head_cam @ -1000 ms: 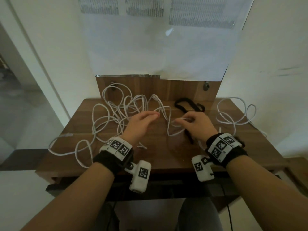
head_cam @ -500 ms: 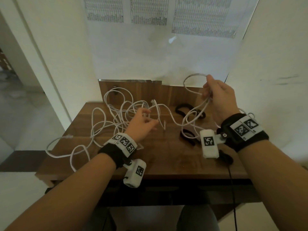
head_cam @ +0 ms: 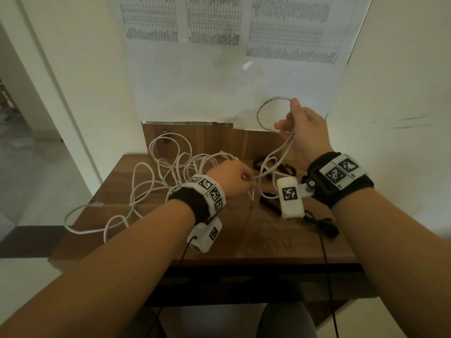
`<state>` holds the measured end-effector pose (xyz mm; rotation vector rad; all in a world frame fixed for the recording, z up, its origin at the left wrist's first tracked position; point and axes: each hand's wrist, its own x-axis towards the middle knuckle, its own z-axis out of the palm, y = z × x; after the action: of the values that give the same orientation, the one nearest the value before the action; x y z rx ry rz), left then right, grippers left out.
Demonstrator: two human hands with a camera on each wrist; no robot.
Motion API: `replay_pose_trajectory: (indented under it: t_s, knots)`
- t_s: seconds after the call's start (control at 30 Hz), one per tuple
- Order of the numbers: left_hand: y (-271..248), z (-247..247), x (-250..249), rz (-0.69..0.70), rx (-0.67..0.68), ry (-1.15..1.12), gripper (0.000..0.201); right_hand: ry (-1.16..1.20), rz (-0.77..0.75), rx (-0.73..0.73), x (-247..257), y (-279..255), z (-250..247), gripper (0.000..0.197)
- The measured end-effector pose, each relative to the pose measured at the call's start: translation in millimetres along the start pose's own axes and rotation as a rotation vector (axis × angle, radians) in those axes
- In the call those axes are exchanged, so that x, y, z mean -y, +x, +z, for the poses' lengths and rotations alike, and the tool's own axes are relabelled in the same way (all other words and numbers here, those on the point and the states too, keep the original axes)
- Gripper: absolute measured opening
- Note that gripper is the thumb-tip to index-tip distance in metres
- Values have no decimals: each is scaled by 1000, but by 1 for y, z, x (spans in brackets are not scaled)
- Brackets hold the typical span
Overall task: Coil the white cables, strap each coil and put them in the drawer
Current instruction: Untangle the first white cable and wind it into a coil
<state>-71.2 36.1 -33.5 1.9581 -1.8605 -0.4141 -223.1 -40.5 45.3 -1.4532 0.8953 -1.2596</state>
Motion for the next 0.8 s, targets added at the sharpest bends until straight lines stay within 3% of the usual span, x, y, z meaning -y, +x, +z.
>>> replay_pose_trajectory:
  t_s: [0.13, 0.2, 0.33, 0.47, 0.57, 0.63, 0.73, 0.8]
  knots:
    - [6, -16, -1, 7, -244, -273, 25, -333, -2, 133, -9, 2, -8, 36]
    - [11, -26, -8, 13, -298, -386, 26, -384, -18, 155, -6, 0, -8, 35]
    - [23, -39, -20, -19, -269, -695, 16, -408, -173, 233, 8, -9, -5, 49]
    - [25, -37, -24, -100, -216, -1043, 33, -534, -299, 310, 14, -13, -9, 63]
    - [17, -25, -14, -174, -228, -780, 44, -442, -272, 197, 16, -9, -13, 64]
    - [12, -15, 1, -176, -259, -550, 50, -328, -204, 154, 17, -6, -17, 55]
    - [7, -11, 20, -225, -290, -409, 63, -179, -105, 171, 24, -5, -22, 39]
    - [7, -13, 27, -221, -238, -330, 50, -127, -75, 177, 28, -7, -23, 36]
